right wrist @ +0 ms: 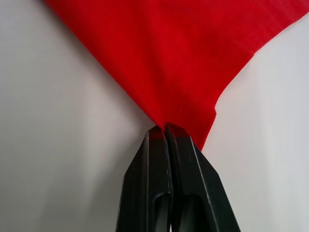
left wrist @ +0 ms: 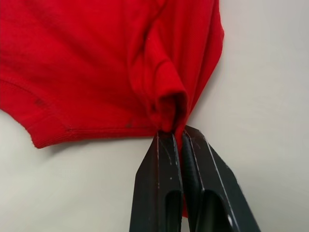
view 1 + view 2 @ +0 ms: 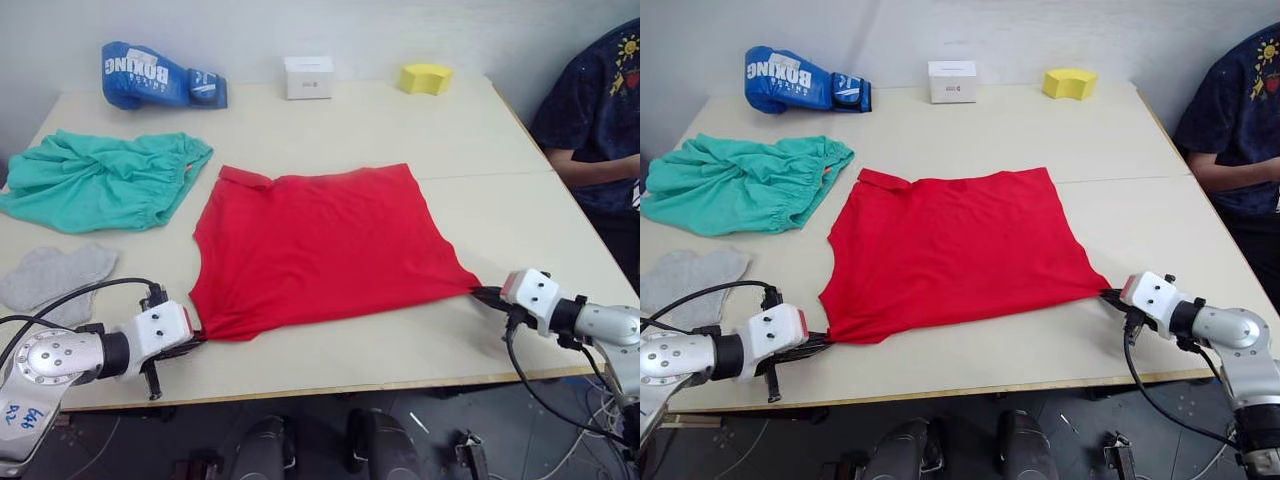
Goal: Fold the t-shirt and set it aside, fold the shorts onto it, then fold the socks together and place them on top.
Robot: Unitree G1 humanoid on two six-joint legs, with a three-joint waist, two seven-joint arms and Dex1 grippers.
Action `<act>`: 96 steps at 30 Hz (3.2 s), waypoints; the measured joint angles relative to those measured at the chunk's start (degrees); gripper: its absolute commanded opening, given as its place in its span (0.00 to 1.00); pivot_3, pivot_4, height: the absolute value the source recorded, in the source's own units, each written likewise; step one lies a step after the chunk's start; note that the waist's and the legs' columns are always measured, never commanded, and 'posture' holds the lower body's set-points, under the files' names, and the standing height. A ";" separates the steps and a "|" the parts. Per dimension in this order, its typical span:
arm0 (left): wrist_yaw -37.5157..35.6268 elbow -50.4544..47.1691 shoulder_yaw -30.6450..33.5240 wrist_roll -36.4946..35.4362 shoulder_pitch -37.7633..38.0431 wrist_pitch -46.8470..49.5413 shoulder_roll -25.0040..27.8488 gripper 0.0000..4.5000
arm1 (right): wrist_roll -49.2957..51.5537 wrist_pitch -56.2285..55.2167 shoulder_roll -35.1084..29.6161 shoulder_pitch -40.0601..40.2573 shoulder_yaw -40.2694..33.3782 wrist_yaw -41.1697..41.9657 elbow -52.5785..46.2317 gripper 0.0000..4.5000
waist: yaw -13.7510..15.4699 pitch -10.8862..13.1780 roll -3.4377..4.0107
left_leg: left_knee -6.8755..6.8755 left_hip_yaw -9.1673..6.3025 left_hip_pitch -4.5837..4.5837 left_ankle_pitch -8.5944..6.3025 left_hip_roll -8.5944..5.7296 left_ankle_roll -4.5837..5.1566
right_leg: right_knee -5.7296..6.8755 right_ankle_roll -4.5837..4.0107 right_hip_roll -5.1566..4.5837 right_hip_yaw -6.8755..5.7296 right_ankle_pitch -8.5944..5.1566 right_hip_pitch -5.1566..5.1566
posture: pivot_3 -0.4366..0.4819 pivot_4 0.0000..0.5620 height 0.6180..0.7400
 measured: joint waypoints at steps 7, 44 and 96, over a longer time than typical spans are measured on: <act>-9.11 1.62 5.13 -6.34 -5.70 5.63 7.24 0.00 | 6.43 12.78 -4.55 2.22 -0.32 8.18 -7.24 0.00 | -0.03 -0.03 -0.02 | -0.01 -0.05 -0.03 -0.04 -0.01 0.05 | -0.03 -0.03 -0.06 -0.05 -0.01 0.00 | 0.48 0.27 1.00; -29.10 50.44 -21.76 2.64 -53.38 0.75 -1.55 0.17 | 10.00 43.49 -1.65 -24.41 7.73 19.46 8.38 0.00 | -0.07 -0.02 0.08 | 1.45 0.35 -1.10 -0.14 0.46 0.40 | 0.96 -0.11 0.55 0.08 -0.10 -1.04 | 0.48 0.27 1.00; -5.47 39.94 -14.37 0.91 -40.13 -17.51 -25.09 0.00 | 3.62 14.50 15.78 -10.57 0.00 -4.60 0.46 0.01 | 0.02 -0.16 -0.07 | 1.12 0.30 -0.79 -0.10 0.41 0.35 | 0.93 -0.11 0.56 0.29 -0.09 -0.81 | 0.48 0.27 1.00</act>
